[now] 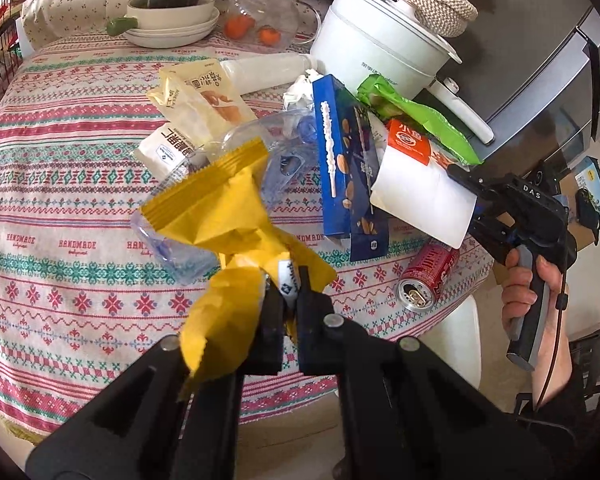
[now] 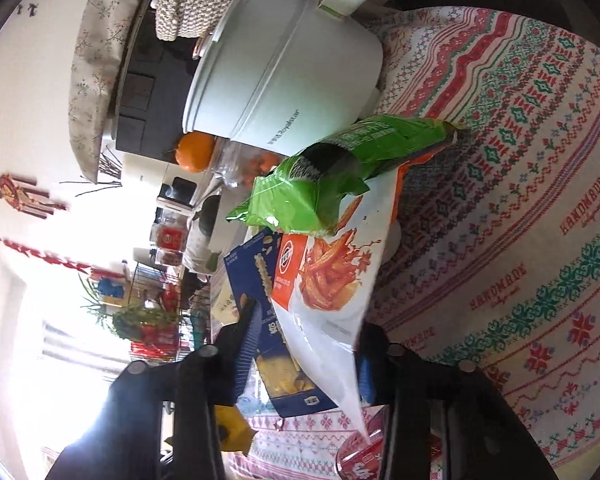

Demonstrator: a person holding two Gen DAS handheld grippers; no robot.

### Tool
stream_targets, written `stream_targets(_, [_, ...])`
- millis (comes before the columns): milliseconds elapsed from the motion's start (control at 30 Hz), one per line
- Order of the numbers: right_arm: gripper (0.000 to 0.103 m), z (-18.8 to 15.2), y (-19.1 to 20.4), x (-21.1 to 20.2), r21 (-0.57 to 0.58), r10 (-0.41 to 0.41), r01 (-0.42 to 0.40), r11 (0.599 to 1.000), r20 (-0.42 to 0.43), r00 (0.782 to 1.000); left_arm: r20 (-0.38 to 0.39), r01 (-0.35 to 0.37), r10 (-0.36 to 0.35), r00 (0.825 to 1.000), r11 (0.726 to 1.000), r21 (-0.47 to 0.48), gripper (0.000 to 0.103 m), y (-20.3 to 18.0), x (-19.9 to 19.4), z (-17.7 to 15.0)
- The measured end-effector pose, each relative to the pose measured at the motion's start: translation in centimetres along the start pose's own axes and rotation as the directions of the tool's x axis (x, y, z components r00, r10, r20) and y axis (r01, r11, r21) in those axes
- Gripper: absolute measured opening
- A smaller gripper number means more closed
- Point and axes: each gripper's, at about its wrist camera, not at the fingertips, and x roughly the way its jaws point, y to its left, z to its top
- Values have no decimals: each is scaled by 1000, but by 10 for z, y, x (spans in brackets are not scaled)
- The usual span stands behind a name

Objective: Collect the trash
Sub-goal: 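Carry both held packages to the white bin and release them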

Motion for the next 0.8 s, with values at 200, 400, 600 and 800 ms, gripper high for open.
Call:
stream_targets(200, [5,-1,24,-2,-28,17,-17,999,22,1000,29,2,-2,1000,1000,13,5,-10,-4,1])
stream_targets(400, [4,-4,53,-27,-81,91,-86,993,50,995,69,24,-25,997,999,28,5,-19,-15,1])
stream_targets(600, [4,-18,72,-55,-116,137,-135,984,12,990,115,62,-70,991,995,74,5,-31,-31,-1])
stream_targets(800, [4,-44,89,-100,-215,185,-179,960,7,983,102,125,-146,984,974,187,5,-62,-39,-9])
